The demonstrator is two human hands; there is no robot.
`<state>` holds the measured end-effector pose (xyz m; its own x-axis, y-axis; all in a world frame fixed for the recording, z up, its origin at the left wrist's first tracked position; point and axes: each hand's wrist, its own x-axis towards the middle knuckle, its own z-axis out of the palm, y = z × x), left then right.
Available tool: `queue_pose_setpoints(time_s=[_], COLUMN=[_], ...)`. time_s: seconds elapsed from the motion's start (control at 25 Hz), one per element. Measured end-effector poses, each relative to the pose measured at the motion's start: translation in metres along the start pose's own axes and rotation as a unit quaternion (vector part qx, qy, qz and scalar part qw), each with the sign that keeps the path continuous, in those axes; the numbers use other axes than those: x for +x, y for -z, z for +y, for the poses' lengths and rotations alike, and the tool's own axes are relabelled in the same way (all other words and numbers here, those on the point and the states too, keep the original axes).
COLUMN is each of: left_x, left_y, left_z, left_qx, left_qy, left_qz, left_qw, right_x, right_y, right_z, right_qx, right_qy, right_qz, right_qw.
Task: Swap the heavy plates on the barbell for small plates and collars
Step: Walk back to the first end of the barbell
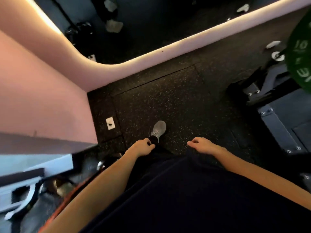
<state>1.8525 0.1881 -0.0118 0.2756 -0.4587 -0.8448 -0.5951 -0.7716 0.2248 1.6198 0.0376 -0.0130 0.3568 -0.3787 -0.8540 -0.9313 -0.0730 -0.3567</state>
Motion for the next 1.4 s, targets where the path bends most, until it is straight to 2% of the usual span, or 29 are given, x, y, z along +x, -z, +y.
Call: queue_pose_setpoints(time_s=[0.2,0.36,0.52,0.8,0.96,1.08,1.24,1.4], left_x=[0.090,0.130,0.154,0.146,0.136,0.122,0.090,0.045], left_y=[0.135,0.197,0.210,0.176,0.159,0.158,0.170,0.192], left_z=[0.047,0.098,0.150,0.209,0.217,0.241,0.317,0.396], left_qx=[0.138,0.230,0.338,0.470,0.474,0.466,0.396,0.330], left_qy=[-0.074,-0.127,-0.178,-0.254,-0.270,-0.306,-0.383,-0.482], left_qz=[-0.070,-0.100,-0.135,-0.165,-0.168,-0.164,-0.111,-0.041], left_qw=[0.985,0.960,0.914,0.829,0.821,0.814,0.827,0.811], right_x=[0.036,0.039,0.026,-0.017,-0.030,-0.041,-0.068,-0.108], right_y=[0.040,0.053,0.040,-0.005,-0.029,-0.022,0.028,0.092], right_z=[-0.049,-0.068,-0.069,-0.054,-0.049,-0.042,-0.019,0.005], right_qx=[0.122,0.223,0.325,0.444,0.476,0.515,0.514,0.480], right_qy=[-0.083,-0.130,-0.186,-0.240,-0.251,-0.245,-0.232,-0.209], right_qz=[0.060,0.112,0.153,0.217,0.230,0.268,0.342,0.434], right_qw=[0.987,0.960,0.915,0.836,0.811,0.776,0.751,0.733])
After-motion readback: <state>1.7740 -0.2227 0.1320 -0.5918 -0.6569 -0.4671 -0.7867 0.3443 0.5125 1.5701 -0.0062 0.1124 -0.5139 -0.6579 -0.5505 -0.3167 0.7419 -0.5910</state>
